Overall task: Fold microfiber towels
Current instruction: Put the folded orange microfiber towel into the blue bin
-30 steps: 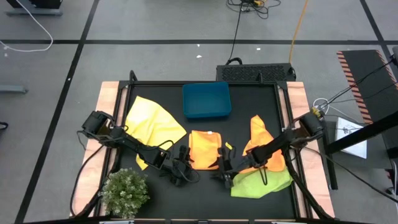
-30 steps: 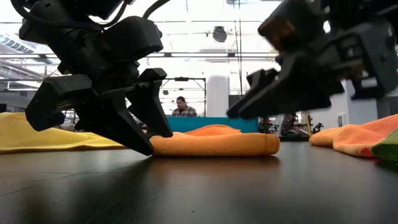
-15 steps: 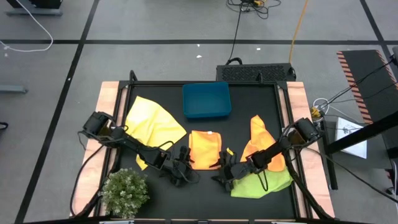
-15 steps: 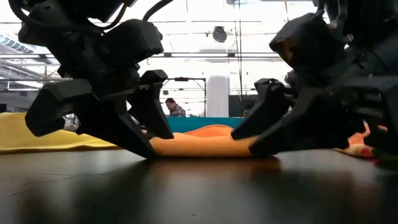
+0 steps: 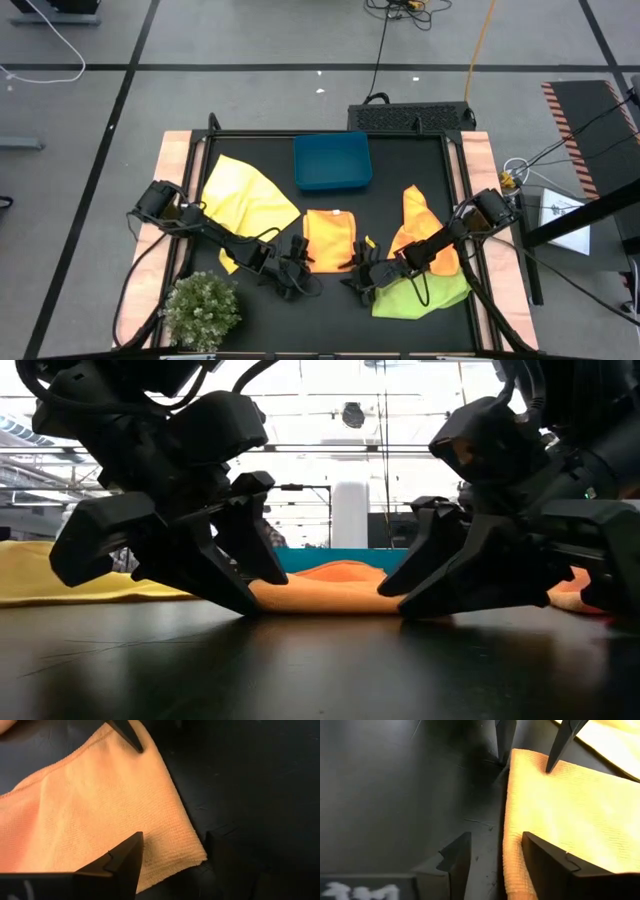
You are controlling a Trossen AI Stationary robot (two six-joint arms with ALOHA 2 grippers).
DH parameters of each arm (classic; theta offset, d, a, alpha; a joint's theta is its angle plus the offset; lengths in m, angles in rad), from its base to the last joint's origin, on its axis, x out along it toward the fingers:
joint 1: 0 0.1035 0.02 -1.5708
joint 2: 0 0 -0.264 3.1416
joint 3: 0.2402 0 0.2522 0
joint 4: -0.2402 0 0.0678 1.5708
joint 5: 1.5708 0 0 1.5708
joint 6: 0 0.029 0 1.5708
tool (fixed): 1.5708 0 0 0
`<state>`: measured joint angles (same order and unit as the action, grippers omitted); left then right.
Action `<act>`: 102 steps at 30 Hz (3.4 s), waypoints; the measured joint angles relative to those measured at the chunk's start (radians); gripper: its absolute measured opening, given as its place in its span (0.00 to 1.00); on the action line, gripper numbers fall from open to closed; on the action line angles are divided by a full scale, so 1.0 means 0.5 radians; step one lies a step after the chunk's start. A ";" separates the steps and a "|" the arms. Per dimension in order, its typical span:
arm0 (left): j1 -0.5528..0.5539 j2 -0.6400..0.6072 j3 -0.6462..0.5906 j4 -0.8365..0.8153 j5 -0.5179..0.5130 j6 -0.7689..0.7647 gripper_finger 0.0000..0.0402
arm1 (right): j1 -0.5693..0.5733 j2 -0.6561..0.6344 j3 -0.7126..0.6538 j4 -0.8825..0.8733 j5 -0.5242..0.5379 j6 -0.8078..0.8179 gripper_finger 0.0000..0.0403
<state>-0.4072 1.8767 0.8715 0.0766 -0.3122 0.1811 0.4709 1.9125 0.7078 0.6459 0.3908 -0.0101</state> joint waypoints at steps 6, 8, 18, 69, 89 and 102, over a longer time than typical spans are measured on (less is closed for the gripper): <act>0.011 0.002 -0.001 0.004 0.004 -0.003 0.46 | 0.000 0.000 0.000 -0.018 -0.005 -0.004 0.28; 0.011 0.002 -0.002 0.008 0.006 0.003 0.43 | 0.000 0.000 0.000 -0.029 -0.006 -0.004 0.24; 0.011 0.004 -0.005 0.038 0.008 0.054 0.22 | -0.041 0.001 0.000 -0.043 0.001 0.101 0.07; 0.088 -0.123 -0.006 0.307 -0.442 -0.121 0.57 | -0.340 -0.050 -0.003 0.535 -0.164 0.475 0.00; 0.169 -0.123 -0.005 0.410 -0.176 0.053 0.30 | -0.364 -0.052 -0.002 0.578 -0.167 0.453 0.00; 0.254 -0.142 -0.004 0.241 -0.170 0.046 0.01 | -0.337 -0.053 -0.002 0.605 -0.224 0.159 0.14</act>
<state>-0.2802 1.8057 0.8696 0.1973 -0.3973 0.2039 0.3025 1.8858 0.7071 0.9484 0.2786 0.0694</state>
